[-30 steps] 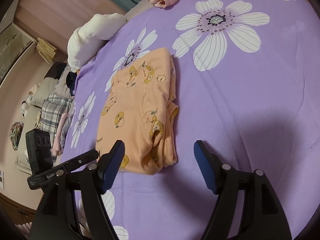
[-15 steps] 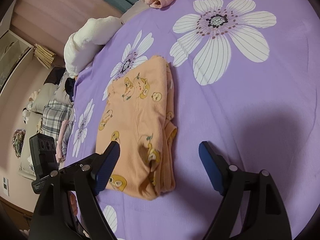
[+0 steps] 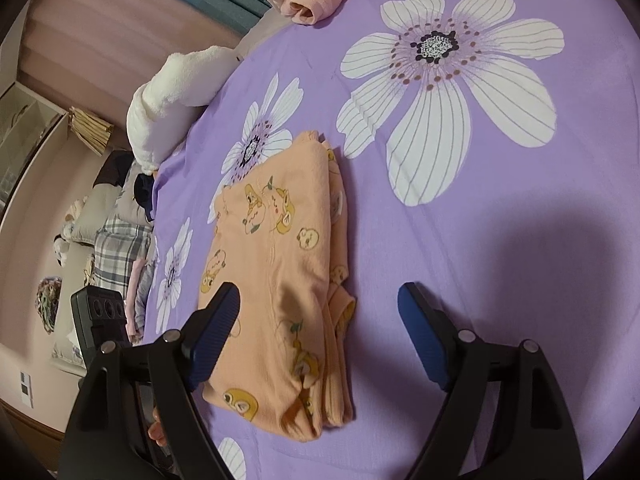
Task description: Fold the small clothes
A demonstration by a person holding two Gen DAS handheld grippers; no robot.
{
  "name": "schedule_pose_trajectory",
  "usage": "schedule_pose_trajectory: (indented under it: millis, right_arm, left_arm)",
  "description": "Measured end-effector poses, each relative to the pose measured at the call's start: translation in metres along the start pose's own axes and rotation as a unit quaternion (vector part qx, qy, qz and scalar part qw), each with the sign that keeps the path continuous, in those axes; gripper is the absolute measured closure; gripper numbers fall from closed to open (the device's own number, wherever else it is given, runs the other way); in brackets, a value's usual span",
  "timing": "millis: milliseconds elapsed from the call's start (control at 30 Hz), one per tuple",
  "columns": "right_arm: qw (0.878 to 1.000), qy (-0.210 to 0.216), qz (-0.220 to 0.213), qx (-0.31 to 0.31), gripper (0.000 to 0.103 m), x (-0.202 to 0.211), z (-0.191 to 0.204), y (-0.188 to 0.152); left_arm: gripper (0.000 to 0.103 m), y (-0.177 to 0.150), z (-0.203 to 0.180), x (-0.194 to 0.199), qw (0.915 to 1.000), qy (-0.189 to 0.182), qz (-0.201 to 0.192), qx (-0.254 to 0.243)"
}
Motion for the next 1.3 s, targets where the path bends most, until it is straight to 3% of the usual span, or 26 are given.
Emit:
schedule_pose_trajectory:
  millis: [533,733,967,1167,1300]
  right_arm:
    - [0.997,0.062,0.041,-0.012,0.021,-0.029,0.003,0.016]
    - [0.995,0.072,0.064,0.002,0.039,-0.048,0.010,0.020]
    - [0.995,0.072,0.070,-0.009,0.069,-0.060,0.002,0.026]
    - [0.995,0.072,0.068,0.001,0.073,-0.061,0.002,0.026]
    - [0.996,0.063,0.062,0.016,0.076,-0.060,0.006,0.024]
  left_arm:
    - [0.033,0.014,0.006,-0.013,0.9983,-0.052,0.003,0.026]
    - [0.033,0.020,0.004,-0.020,0.9981,-0.059,0.000,0.017]
    - [0.033,0.020,-0.002,-0.023,0.9985,-0.055,-0.004,-0.002]
    - [0.034,0.021,-0.006,-0.025,0.9987,-0.048,-0.005,-0.017]
    - [0.047,0.022,-0.004,-0.025,0.9991,-0.043,-0.004,-0.005]
Point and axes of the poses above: each gripper's, at about its wrist camera, not at the fingertips, and x roughly against the way its jaws point, z to its left, y to its top, the point moved 1 cm from there along -x, roughly the way its jaws point
